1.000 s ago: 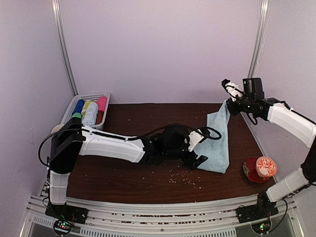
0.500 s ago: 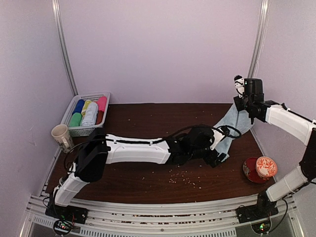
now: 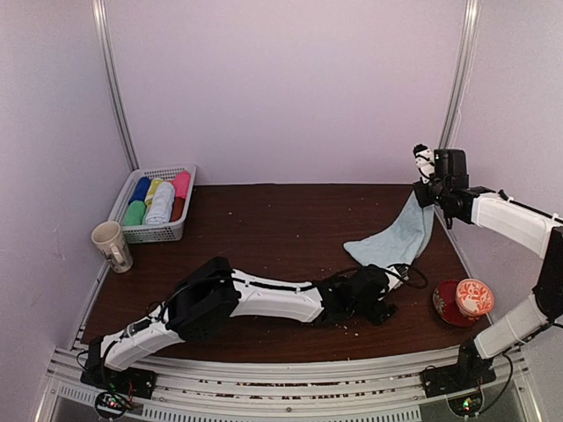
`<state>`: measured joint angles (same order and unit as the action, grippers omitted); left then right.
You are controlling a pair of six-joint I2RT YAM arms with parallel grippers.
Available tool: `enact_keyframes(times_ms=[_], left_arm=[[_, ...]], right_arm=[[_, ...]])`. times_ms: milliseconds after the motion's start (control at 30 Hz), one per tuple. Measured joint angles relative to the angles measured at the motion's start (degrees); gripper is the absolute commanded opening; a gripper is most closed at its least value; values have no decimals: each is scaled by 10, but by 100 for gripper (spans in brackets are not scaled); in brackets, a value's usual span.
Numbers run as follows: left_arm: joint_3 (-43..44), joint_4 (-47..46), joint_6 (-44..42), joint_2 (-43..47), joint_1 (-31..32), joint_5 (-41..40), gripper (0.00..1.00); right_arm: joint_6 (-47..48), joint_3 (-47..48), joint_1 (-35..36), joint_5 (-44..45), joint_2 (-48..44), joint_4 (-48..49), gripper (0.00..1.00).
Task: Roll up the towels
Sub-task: Place the towel at the center of the board.
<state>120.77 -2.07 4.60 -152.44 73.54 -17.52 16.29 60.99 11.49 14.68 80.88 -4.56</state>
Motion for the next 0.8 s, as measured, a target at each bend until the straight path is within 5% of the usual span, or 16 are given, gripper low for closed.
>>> enact_keyframes(times_ms=[233, 533, 800], left_arm=[[0, -79, -9, -9, -2, -35, 98], [31, -170, -24, -37, -2, -31, 96], [68, -198, -39, -98, -2, -40, 50]], right_arm=[[-2, -2, 1, -130, -24, -11, 0], [-3, -2, 2, -174, -43, -12, 0], [-3, -7, 2, -195, -52, -13, 0]])
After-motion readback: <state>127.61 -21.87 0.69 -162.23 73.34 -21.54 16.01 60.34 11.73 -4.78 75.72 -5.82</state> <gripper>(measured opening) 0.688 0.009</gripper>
